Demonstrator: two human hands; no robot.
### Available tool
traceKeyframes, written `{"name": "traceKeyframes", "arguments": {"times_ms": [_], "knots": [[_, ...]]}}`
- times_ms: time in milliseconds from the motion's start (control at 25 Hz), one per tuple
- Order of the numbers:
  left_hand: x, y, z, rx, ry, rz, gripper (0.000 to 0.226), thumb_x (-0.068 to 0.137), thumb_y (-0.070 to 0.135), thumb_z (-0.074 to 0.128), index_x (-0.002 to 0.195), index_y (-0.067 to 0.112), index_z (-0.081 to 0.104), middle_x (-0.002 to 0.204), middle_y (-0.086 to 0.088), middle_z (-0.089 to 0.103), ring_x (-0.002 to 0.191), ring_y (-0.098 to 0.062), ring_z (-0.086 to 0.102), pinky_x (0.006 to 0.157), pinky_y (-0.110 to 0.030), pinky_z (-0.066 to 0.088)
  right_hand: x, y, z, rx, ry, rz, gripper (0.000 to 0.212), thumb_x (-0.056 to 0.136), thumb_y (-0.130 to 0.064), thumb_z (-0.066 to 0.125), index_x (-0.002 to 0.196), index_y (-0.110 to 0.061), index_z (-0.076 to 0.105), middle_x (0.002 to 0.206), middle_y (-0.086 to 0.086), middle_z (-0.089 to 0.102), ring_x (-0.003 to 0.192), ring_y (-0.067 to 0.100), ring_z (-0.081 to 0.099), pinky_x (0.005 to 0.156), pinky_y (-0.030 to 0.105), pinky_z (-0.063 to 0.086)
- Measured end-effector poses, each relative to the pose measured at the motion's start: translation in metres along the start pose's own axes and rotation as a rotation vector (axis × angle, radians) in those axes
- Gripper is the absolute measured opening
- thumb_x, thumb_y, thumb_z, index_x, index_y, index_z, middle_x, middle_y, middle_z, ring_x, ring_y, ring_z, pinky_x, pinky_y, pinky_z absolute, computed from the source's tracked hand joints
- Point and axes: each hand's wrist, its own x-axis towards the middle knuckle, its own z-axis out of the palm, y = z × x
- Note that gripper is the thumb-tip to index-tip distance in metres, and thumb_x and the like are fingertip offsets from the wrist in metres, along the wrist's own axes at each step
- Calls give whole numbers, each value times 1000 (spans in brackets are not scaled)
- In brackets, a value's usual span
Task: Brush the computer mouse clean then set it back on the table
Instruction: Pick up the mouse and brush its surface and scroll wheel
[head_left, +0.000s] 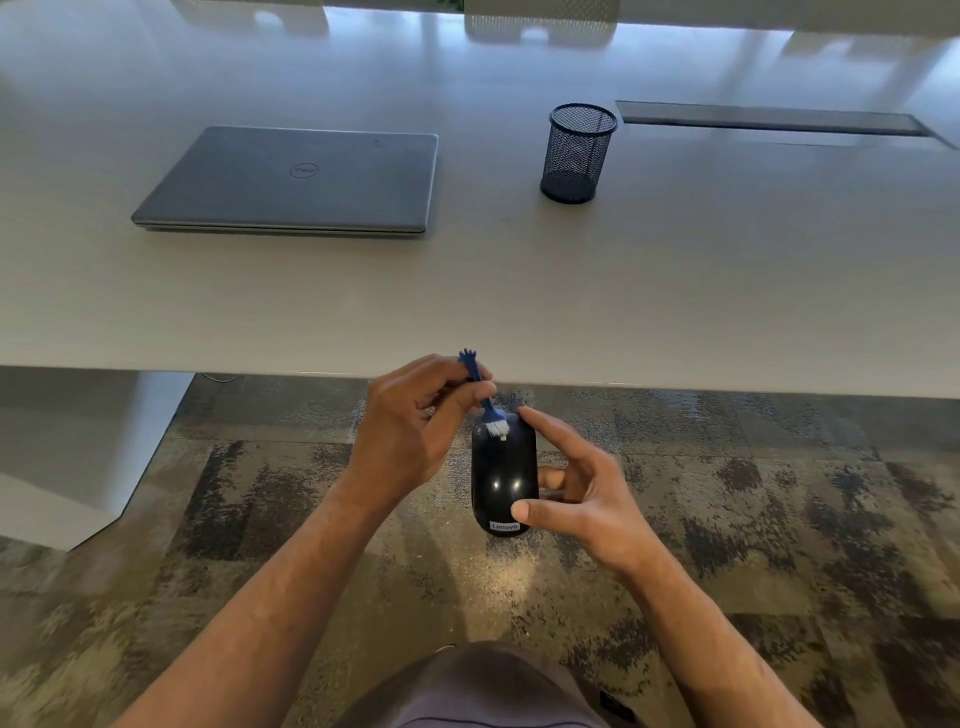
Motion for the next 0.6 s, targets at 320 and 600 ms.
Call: {"name": "traceKeyframes", "arguments": {"times_ms": [320,600], "knots": [[2,2,0,36,29,8,17,92,27,64,106,20,68,93,15,67,83,-6,72,73,-26,60,-2,1,-1,-7,3,9,87,70,3,83,146,-26,50,156,11,45,109,42,72,89,60,58],[1,14,1,32,-24,84,14,91,19,67,103,12,71,92,11,68,83,-6,70,74,-22,58,0,1,2,10,5,9,87,68,-4,86,145,-28,52,155,13,45,109,42,72,89,61,58]]}}
